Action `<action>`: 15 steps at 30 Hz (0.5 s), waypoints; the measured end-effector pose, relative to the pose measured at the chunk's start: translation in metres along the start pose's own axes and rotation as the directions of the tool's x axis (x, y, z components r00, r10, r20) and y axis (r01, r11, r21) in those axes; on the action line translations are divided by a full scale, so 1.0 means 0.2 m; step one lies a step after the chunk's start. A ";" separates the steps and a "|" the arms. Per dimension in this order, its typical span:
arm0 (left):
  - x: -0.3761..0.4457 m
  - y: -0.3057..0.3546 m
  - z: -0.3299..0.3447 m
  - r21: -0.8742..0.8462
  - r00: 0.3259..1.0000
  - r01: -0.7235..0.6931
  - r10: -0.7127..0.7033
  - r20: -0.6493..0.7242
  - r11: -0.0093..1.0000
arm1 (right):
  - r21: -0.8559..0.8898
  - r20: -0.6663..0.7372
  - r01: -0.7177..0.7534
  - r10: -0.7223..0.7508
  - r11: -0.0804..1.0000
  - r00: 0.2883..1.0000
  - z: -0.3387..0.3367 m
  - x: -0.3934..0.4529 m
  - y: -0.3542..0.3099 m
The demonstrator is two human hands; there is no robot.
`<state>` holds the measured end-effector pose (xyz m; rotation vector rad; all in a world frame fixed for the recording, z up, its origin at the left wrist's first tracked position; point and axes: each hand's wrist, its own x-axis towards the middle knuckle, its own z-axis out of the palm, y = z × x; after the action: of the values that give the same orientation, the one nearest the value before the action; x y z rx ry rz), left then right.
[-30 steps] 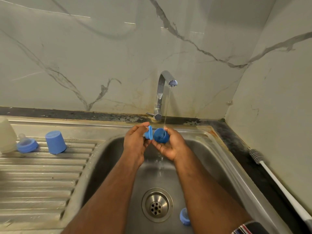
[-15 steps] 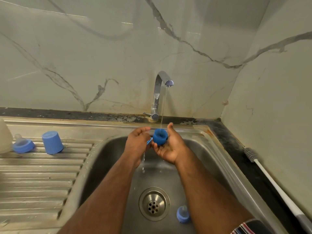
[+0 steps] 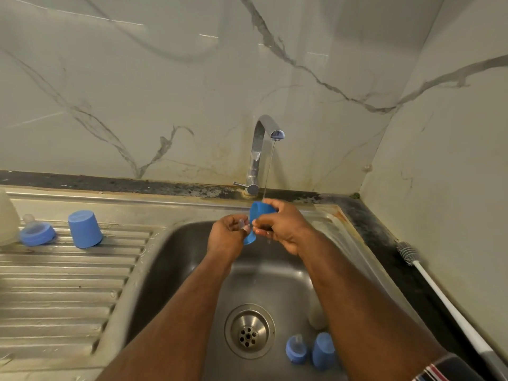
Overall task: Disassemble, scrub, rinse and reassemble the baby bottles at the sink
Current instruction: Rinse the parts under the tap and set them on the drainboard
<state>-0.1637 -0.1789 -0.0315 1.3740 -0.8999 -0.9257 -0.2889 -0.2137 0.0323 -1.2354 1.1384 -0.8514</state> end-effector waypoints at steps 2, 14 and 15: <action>0.00 0.00 0.02 0.034 1.000 -0.015 0.015 -0.001 0.999 | -0.174 -0.033 0.107 -0.114 0.979 0.993 -0.02 -0.01 -0.03; -0.03 0.03 0.13 0.011 0.995 -0.039 0.038 0.088 0.999 | -0.367 -0.020 0.187 -0.209 0.911 0.978 -0.17 -0.06 -0.12; -0.03 0.03 0.13 -0.016 0.994 -0.036 0.037 0.100 0.999 | -0.356 -0.034 0.170 -0.195 0.919 0.980 -0.17 -0.05 -0.10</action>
<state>-0.1903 -0.1838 -0.0260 1.3040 -0.9896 -0.9786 -0.3235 -0.2163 0.0545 -1.6399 1.2835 -0.8572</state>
